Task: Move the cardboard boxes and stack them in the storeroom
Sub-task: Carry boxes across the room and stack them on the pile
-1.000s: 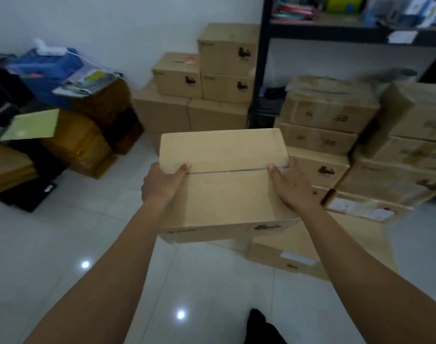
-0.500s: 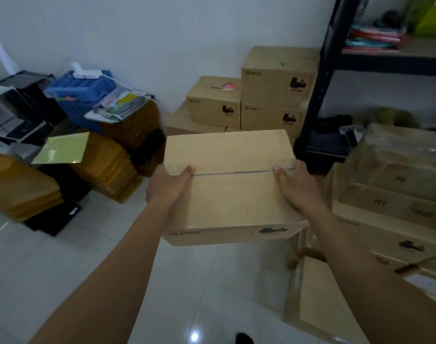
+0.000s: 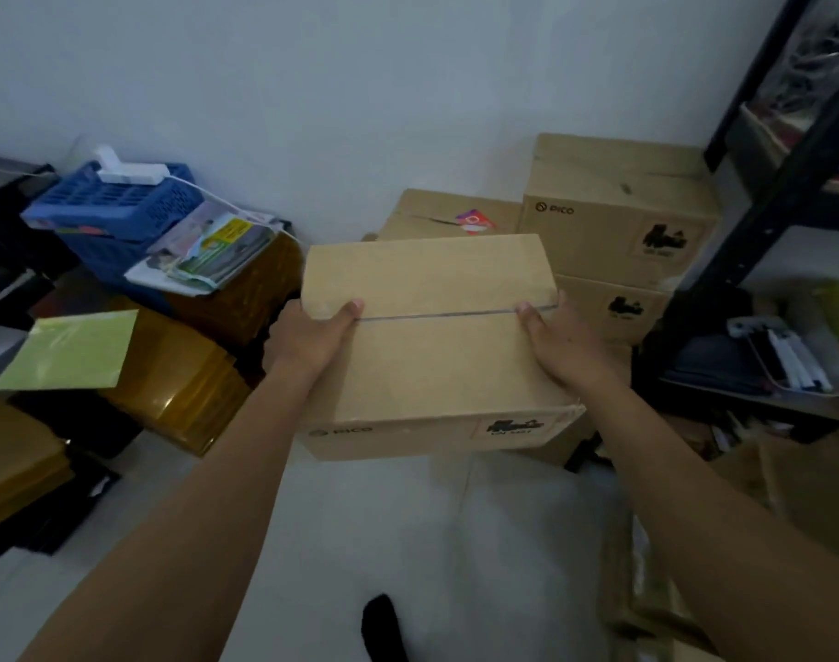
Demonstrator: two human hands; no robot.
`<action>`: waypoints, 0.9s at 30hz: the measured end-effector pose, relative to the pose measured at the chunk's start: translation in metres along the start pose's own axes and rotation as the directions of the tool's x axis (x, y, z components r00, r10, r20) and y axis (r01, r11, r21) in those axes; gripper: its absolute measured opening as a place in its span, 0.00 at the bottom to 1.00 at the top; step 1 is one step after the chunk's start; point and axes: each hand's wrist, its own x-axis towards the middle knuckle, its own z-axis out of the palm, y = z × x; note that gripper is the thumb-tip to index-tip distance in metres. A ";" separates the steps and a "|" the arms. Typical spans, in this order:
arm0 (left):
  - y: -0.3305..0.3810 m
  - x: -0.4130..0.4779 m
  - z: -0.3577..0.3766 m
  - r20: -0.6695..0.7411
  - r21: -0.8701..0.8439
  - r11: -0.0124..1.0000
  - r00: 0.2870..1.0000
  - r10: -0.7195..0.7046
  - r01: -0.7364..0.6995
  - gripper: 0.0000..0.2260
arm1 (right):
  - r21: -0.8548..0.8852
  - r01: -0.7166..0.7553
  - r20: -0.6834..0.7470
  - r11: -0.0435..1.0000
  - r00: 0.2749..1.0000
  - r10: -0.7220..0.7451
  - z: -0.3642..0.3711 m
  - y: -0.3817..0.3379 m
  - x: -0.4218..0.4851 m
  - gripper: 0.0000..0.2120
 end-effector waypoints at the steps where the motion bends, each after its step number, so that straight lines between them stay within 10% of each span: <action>1: 0.005 0.016 -0.001 0.006 0.004 1.000 1.000 0.004 -0.004 0.35 | 0.004 -0.001 -0.003 1.000 1.000 0.001 0.005 -0.008 0.013 0.27; 9: 0.069 0.184 -0.015 0.061 -0.037 0.994 0.993 0.103 -0.101 0.48 | 0.061 -0.025 -0.116 0.998 0.993 0.032 0.038 -0.088 0.142 0.27; 27: 0.198 0.400 0.091 0.222 0.022 0.974 0.951 0.216 -0.226 0.37 | -0.181 -0.217 -0.283 0.959 0.946 0.160 0.021 -0.113 0.353 0.28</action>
